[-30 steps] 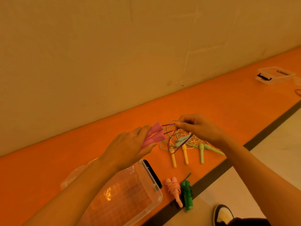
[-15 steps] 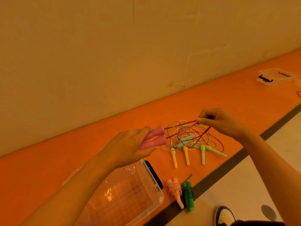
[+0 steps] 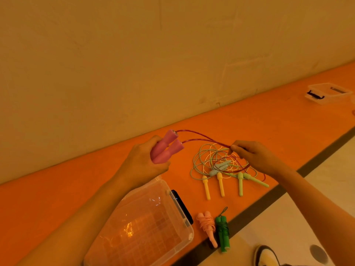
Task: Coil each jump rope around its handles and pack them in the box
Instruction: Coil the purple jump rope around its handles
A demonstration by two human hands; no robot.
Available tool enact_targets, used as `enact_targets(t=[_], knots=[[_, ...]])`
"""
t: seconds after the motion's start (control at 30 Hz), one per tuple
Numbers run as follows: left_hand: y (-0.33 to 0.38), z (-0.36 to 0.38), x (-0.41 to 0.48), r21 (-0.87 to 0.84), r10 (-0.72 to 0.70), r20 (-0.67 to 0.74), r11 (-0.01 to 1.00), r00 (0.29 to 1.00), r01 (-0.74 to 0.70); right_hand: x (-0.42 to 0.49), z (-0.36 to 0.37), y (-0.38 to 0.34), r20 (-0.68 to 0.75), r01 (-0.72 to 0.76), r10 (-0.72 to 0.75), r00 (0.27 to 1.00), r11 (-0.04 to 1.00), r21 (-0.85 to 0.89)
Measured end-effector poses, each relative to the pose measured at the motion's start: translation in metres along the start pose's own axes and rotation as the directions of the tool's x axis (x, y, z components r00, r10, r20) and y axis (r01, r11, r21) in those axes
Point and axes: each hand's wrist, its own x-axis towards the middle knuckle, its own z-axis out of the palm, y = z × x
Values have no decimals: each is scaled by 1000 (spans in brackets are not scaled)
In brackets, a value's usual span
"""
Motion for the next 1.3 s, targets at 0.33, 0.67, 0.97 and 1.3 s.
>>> enact_targets(t=[0.33,0.67,0.97,1.3], knots=[[9,19,3,-414,-124,-48,906,991,93,-6,66,-30,164,72,-106,981,976,204],[21,42,-5,-563,-219,231,765,948,314,-19,105,-70,321,199,-264,910,955,219],[10,45,-1,-212,-144,62,965,988,154,-18,94,-66,352,199,-248,903,965,169],[-9,24,9,2,-155,-87,988,984,155,-12,50,-46,289,289,-264,920,956,-46]])
